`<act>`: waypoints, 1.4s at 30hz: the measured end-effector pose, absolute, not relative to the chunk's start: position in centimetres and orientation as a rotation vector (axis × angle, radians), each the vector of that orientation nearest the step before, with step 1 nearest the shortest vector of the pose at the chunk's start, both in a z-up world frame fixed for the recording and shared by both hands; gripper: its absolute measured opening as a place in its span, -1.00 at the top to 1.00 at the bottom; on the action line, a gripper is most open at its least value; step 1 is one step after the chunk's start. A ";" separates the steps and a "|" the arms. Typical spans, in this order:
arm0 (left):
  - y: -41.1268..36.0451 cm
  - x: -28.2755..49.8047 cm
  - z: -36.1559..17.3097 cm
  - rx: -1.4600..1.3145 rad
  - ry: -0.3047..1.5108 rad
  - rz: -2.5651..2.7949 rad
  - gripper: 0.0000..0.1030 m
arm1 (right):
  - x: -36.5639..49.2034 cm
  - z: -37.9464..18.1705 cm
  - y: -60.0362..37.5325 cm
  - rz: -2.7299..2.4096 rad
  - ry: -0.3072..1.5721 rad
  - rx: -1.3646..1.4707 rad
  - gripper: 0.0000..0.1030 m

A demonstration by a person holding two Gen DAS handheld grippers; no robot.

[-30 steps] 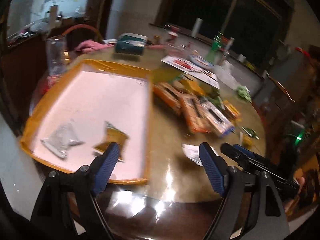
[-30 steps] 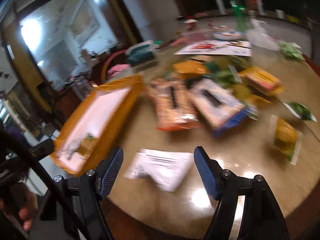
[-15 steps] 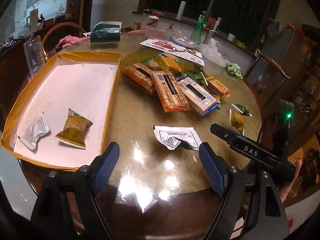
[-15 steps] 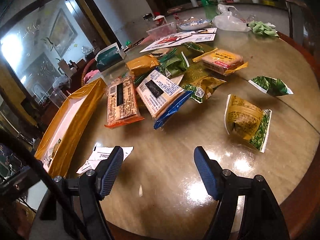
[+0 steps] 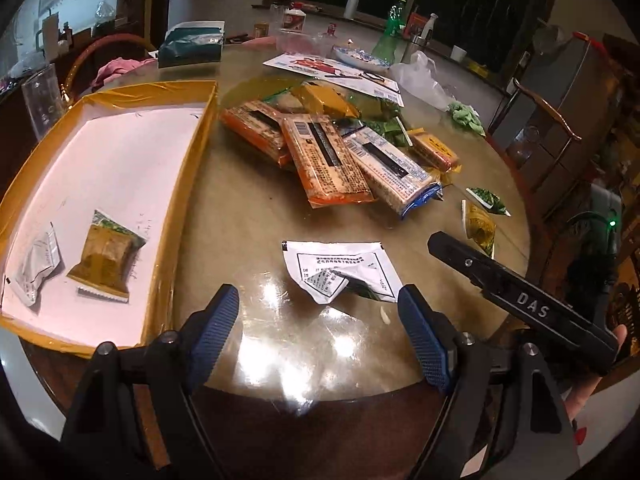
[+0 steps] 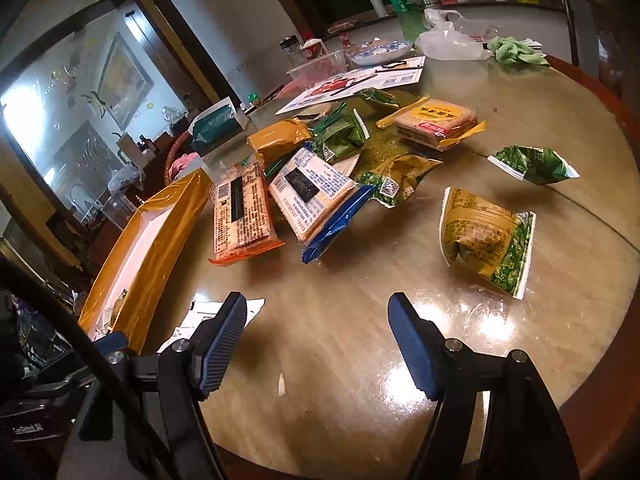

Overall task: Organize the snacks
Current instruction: 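Move the left tool to the white paper sachet and close on it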

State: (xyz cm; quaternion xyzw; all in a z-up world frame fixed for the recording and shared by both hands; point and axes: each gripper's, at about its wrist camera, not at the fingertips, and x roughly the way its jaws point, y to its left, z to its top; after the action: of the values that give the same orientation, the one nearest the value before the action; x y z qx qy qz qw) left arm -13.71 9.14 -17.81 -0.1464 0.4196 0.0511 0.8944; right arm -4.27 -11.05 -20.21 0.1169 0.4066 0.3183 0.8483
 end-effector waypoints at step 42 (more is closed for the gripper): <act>10.2 -14.2 -18.2 -0.322 0.865 0.114 -0.59 | -3.9 -20.2 -10.9 0.657 0.894 0.243 -0.42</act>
State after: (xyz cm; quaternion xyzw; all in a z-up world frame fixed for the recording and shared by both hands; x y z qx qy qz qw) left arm -14.19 10.15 -18.16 -0.1554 0.4172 0.0551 0.8937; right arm -3.86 -10.89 -20.24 0.1152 0.4233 0.3112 0.8430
